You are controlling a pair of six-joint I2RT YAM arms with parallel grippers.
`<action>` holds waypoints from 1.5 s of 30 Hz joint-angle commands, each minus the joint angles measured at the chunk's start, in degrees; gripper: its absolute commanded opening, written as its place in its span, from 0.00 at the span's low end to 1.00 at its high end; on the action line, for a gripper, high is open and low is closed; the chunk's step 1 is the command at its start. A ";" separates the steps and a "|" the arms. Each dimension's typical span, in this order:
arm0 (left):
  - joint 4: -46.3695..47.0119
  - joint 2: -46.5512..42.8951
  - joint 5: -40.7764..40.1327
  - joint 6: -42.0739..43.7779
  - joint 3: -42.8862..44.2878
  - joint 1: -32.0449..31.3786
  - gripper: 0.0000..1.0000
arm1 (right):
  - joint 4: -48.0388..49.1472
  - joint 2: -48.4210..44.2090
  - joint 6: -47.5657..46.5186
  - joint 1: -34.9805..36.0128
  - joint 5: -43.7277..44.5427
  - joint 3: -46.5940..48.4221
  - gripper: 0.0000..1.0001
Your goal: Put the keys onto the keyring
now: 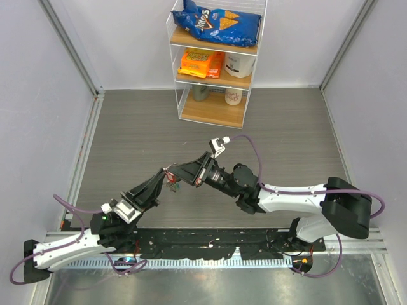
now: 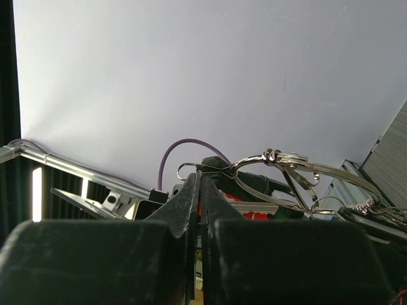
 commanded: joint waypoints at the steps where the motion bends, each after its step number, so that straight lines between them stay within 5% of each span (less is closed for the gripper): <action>1: 3.34 1.06 0.88 0.36 -2.28 -0.14 0.00 | 4.13 0.04 1.54 0.67 0.32 2.89 0.06; 22: 3.86 2.12 0.09 0.53 -2.28 -0.14 0.00 | 2.73 -2.24 0.05 0.84 0.94 3.77 0.06; 45: -4.92 8.44 15.12 0.80 2.02 -0.23 0.00 | -11.60 -16.48 -4.08 -1.00 0.50 0.26 0.06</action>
